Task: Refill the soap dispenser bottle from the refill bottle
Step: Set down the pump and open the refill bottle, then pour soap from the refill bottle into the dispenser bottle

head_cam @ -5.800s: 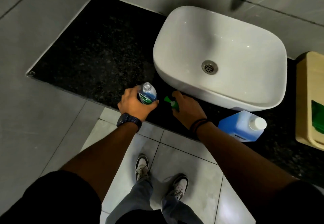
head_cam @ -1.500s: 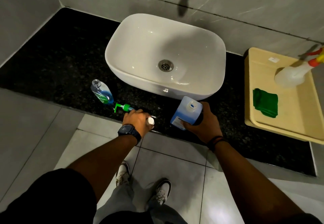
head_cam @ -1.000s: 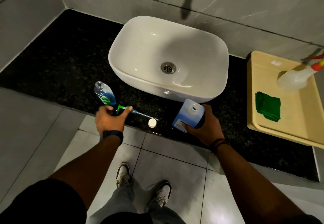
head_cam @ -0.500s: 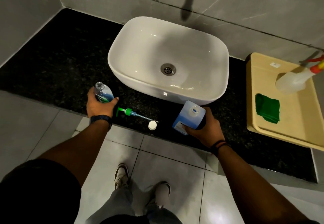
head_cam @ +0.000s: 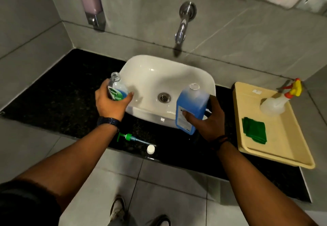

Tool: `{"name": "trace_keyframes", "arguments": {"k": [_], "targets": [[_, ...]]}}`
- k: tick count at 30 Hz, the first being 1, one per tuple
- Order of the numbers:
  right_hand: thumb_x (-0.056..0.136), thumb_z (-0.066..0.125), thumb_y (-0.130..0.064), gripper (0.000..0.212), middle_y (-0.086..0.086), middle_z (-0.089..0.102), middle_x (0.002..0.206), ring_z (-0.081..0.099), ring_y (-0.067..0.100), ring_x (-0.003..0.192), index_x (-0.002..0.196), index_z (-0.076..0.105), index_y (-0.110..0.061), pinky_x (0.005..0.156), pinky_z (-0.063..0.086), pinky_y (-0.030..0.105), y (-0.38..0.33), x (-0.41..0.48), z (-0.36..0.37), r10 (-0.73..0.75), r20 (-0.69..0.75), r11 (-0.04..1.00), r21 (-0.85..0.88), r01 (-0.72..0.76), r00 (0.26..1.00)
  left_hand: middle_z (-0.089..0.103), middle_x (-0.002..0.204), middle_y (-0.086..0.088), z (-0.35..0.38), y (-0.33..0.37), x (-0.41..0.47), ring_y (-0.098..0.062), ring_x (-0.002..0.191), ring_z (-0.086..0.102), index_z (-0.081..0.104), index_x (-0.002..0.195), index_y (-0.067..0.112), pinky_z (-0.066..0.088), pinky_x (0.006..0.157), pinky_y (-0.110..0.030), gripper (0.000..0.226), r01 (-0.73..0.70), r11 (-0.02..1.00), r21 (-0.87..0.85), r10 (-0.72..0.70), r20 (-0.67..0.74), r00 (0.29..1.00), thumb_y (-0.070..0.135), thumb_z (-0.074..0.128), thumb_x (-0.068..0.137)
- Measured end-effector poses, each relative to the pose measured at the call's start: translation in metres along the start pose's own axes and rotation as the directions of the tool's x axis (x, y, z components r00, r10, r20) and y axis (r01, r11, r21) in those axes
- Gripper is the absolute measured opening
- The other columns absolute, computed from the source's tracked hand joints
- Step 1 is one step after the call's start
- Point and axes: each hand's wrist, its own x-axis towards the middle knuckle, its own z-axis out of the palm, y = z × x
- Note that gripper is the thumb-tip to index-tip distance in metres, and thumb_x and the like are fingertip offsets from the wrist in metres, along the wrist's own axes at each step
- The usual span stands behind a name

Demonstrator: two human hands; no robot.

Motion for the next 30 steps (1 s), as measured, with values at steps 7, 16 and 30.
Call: {"name": "trace_keyframes", "arguments": {"k": [7, 16, 30], "targets": [[0.065, 0.083, -0.025, 0.054, -0.001, 0.063, 0.102, 0.06, 0.012, 0.09, 0.11, 0.055, -0.015, 0.073, 0.053, 0.032, -0.092, 0.071, -0.04, -0.206, -0.162, 0.977, 0.017, 0.212, 0.965, 0.048, 0.11, -0.003, 0.019, 0.122, 0.024, -0.011, 0.094, 0.054, 0.056, 0.121, 0.017, 0.041, 0.084, -0.012, 0.083, -0.194, 0.961, -0.195, 0.207, 0.044, 0.977, 0.034, 0.09, 0.047], [0.053, 0.077, -0.047, 0.05, -0.011, 0.064, 0.089, 0.062, 0.008, 0.079, 0.096, 0.056, -0.033, 0.068, 0.053, 0.03, -0.193, 0.137, -0.097, -0.31, -0.166, 0.94, -0.201, 0.276, 0.936, 0.048, 0.1, 0.002, 0.032, 0.225, 0.028, -0.018, 0.089, 0.06, 0.056, 0.113, 0.036, 0.052, 0.08, -0.027, 0.078, -0.28, 0.934, -0.223, 0.303, 0.077, 0.95, 0.054, 0.083, 0.043], [0.051, 0.064, -0.062, 0.069, -0.001, 0.06, 0.096, 0.051, 0.02, 0.078, 0.11, 0.054, -0.028, 0.062, 0.039, 0.03, -0.239, 0.153, -0.134, -0.413, 0.04, 0.678, -0.654, 0.337, 0.91, 0.042, 0.094, 0.009, 0.03, 0.289, 0.013, -0.021, 0.088, 0.057, 0.051, 0.105, 0.043, 0.029, 0.077, -0.037, 0.068, -0.312, 0.949, -0.035, 0.314, 0.064, 0.947, 0.063, 0.076, 0.046]]}}
